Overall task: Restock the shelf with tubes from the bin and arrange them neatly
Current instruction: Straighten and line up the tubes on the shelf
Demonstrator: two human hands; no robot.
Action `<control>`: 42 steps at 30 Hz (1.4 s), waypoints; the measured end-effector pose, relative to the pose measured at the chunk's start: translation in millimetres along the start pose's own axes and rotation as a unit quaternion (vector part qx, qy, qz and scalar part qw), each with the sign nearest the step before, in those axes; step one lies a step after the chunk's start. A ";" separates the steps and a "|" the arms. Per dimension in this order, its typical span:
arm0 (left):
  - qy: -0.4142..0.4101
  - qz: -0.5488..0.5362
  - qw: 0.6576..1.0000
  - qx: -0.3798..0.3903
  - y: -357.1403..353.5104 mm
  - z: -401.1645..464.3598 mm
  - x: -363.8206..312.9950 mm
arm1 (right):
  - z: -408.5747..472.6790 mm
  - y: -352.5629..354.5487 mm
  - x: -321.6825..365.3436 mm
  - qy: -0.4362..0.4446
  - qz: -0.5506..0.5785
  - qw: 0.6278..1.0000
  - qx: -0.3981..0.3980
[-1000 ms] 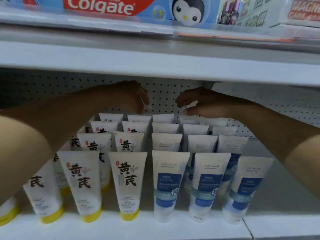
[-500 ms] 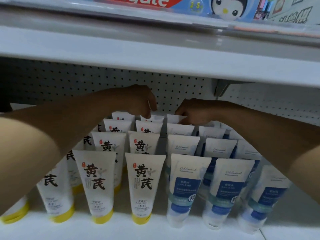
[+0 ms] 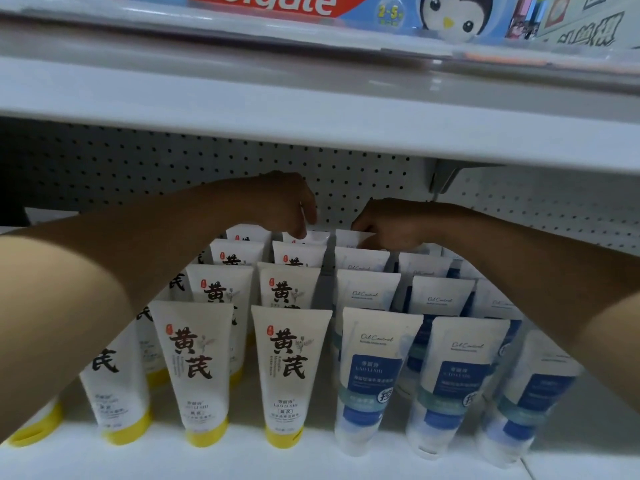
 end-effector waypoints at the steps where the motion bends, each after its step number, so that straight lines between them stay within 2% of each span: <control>1: 0.000 0.001 1.000 0.000 0.0 -0.4 -0.5 | -0.4 0.0 0.1 -0.001 0.002 1.000 0.001; 13: 0.007 -0.010 1.000 -0.019 7.9 -10.2 -3.1 | -10.1 4.6 -2.3 -0.008 0.010 1.000 0.003; 18: -0.001 0.010 0.998 -0.062 16.8 -28.3 -11.1 | -31.1 24.6 -8.0 -0.024 0.060 0.997 -0.052; 22: 0.015 0.003 0.997 -0.073 19.0 -51.1 -7.9 | -51.6 33.5 0.6 -0.004 0.102 0.991 -0.082; 29: 0.034 -0.003 0.993 -0.114 32.1 -105.5 -1.6 | -76.4 44.8 39.0 0.051 0.101 0.988 -0.105; 37: 0.019 0.021 0.995 -0.097 36.8 -152.7 12.5 | -96.2 56.6 84.9 0.067 0.100 0.983 -0.141; 42: -0.009 -0.004 0.998 -0.060 32.7 -164.9 17.7 | -108.8 57.0 107.2 0.014 0.111 0.985 -0.135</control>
Point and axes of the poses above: each hand's wrist, its own z-axis towards the middle knuckle, its own y-axis out of the back of the hand, x = y × z, the point moved 9 cm from there along z, towards the middle knuckle, and after that the axes turned 13 degrees about -z, right-handed, at the moved point
